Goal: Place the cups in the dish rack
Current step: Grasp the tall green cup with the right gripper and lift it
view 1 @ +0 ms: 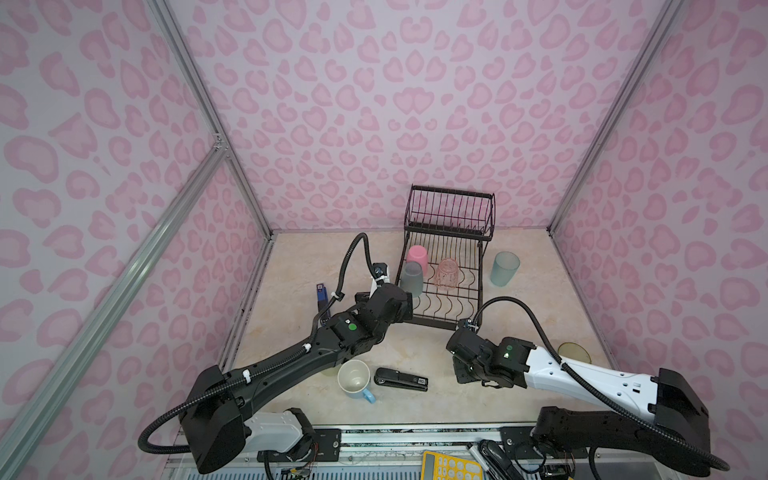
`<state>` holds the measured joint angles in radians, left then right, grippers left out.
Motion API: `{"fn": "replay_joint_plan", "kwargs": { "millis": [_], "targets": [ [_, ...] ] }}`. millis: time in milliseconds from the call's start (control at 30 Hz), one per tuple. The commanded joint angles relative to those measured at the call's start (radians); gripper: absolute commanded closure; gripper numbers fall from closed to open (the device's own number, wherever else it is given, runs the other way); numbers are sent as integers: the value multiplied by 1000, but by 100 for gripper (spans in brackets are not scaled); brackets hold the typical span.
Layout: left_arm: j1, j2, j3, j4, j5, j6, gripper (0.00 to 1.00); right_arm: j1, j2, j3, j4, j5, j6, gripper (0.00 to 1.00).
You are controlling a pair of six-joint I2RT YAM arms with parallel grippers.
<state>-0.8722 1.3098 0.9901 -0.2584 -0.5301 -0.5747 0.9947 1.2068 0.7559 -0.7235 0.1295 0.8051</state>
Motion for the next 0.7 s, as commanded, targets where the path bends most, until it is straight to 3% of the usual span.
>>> {"fn": "replay_joint_plan", "kwargs": {
  "millis": [0,133,433,667],
  "targets": [
    [1,-5,20,-45,18,-22,0,0,2,-5,7,-10,7,88],
    [9,-23,34,-85,49,-41,0,1,-20,23,-19,-13,-2,100],
    [86,-68,68,-143,240,-111,2,-1,-111,149,-126,36,-61,100],
    [159,-120,52,-126,393,-180,3,-13,-199,240,-81,9,-154,100]
  ]
}}
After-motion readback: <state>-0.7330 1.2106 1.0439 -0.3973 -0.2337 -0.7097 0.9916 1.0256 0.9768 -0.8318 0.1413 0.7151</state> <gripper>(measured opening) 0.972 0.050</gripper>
